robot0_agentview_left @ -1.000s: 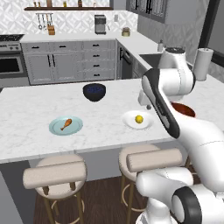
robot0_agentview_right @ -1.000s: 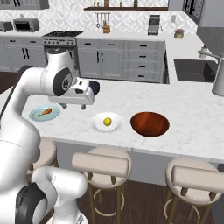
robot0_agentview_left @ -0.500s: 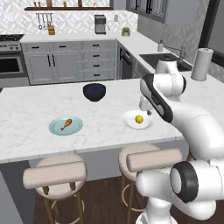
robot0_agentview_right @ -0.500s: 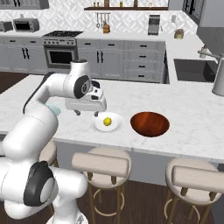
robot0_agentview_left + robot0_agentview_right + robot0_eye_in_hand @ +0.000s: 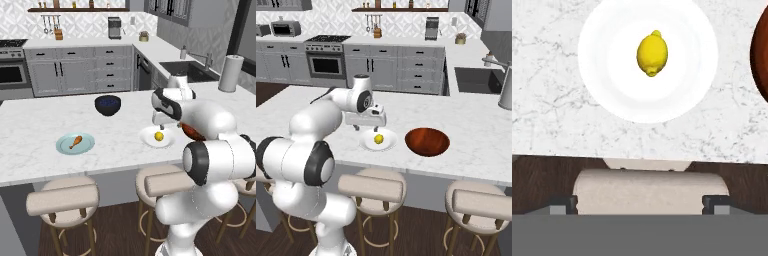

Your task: Pick the chicken drumstick and lemon from their plates and place them in the bowl. Then put the bowl in the fridge.

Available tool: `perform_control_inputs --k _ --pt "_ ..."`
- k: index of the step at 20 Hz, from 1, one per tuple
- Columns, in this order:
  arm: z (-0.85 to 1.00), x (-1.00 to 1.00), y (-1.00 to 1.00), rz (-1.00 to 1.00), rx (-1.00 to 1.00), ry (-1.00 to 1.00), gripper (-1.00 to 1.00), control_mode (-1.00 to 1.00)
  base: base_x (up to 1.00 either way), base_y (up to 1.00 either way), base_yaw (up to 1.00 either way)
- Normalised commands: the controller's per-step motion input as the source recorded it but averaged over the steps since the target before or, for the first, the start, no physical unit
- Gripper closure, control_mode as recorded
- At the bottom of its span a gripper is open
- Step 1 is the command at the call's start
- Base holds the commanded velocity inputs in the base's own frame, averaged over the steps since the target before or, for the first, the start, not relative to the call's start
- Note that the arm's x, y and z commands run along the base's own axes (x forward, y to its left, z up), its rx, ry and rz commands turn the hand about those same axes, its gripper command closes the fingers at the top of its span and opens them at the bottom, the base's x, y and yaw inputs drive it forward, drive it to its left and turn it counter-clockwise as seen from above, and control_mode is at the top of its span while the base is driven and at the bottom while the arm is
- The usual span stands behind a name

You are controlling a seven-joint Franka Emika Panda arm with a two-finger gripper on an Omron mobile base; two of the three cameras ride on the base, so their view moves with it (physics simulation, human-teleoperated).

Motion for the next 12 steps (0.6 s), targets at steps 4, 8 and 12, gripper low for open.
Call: perform_control_inputs --k 4,8,12 --pt "-0.46 0.69 0.00 0.00 0.00 0.00 -1.00 -1.00 0.00 0.00 0.00" --pt "-0.59 0.71 -0.01 0.00 0.00 0.00 -1.00 -1.00 0.00 0.00 0.00" --pt "-0.50 0.68 -0.09 0.00 0.00 0.00 -1.00 -1.00 0.00 0.00 0.00"
